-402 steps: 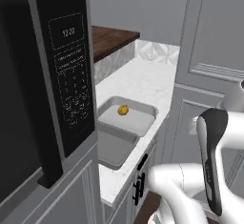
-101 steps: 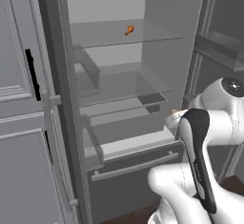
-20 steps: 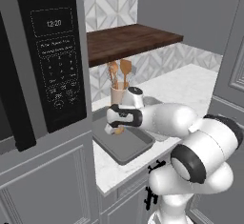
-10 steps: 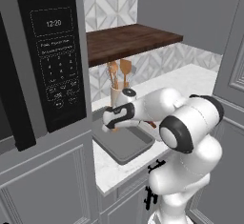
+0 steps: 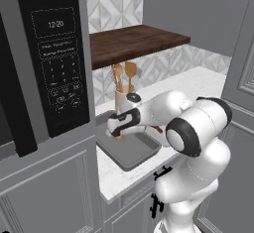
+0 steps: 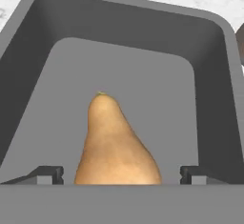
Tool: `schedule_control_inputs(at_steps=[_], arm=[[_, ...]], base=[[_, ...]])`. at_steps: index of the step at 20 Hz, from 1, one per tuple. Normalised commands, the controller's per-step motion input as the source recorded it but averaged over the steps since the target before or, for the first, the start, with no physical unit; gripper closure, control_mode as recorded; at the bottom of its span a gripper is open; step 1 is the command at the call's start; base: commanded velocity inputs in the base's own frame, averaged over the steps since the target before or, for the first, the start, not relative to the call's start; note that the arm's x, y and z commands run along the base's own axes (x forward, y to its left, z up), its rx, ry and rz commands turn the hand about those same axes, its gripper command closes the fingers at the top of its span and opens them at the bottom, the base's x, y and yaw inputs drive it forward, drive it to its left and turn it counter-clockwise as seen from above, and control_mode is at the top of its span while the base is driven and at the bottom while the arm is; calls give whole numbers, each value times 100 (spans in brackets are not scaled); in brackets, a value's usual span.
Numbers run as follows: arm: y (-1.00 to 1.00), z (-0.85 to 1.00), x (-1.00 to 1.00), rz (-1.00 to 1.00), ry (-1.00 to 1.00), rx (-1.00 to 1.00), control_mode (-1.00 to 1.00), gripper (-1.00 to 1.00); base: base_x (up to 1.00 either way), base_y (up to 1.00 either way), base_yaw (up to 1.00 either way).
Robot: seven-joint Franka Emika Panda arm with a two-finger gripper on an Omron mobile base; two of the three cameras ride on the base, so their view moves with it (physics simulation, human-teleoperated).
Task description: Place one squash and one chicken drumstick in each tupperware on the nearby counter, to pack two identical lunches.
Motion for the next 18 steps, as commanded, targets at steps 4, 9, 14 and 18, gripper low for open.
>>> schedule_control_inputs(at_steps=[4,9,14,18], arm=[[-52,87,-64,-1,-5,3,-100,-100],[-97,100,-76,-11,-12,3,-100,-100],[-83,73,-83,-23,1,0,-100,-100],[-42,96,-63,-43,21,0,-100,-100]], base=[[0,0,0],[0,0,0],[0,0,0],[0,0,0]])
